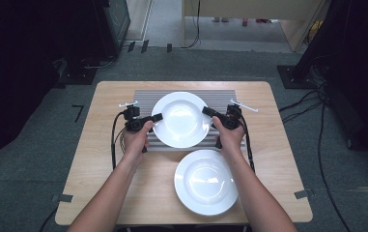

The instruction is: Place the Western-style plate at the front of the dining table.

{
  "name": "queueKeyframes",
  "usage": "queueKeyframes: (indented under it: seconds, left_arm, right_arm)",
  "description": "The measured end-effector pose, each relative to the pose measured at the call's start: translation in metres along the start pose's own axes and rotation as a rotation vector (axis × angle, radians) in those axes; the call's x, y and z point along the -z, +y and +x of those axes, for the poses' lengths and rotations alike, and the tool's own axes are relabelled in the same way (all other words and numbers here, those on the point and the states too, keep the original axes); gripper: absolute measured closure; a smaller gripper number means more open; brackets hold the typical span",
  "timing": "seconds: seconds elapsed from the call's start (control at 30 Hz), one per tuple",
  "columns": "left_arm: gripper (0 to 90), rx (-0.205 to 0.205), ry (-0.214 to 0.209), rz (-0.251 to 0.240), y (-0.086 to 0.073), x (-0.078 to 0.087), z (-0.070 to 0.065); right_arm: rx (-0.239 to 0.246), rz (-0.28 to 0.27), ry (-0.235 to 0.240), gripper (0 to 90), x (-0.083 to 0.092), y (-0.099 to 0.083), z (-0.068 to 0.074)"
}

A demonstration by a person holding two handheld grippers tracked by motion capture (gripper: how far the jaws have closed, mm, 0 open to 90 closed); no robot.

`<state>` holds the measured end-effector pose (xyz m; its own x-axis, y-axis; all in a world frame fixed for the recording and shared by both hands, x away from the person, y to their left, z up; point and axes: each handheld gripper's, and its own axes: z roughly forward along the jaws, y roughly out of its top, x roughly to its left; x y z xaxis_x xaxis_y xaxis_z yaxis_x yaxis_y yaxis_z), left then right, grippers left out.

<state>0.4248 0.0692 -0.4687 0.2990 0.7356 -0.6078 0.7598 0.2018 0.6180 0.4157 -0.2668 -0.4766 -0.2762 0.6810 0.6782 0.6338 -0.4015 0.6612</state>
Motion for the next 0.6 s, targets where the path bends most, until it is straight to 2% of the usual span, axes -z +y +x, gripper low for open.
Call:
queueKeyframes:
  seconds: [0.13, 0.4, 0.47, 0.53, 0.6]
  left_arm:
    - [73.8, 0.029, 0.006, 0.019, 0.007, -0.015, 0.003]
    - [72.7, 0.018, 0.063, 0.074, 0.021, -0.044, 0.001]
    - [72.5, 0.033, 0.069, 0.091, 0.023, -0.05, 0.003]
    - [72.9, 0.046, 0.068, 0.108, 0.025, -0.055, 0.006]
    - [72.6, 0.048, 0.076, 0.124, 0.026, -0.06, 0.008]
  right_arm:
    - [-0.016, -0.015, -0.035, 77.3, -0.008, 0.004, -0.008]
    - [-0.047, -0.01, -0.111, 75.2, -0.027, 0.012, -0.03]
    - [-0.054, -0.016, -0.119, 75.5, -0.03, 0.013, -0.035]
    - [-0.097, -0.015, -0.109, 76.2, -0.032, 0.014, -0.04]
    - [-0.11, -0.008, -0.113, 76.4, -0.034, 0.013, -0.043]
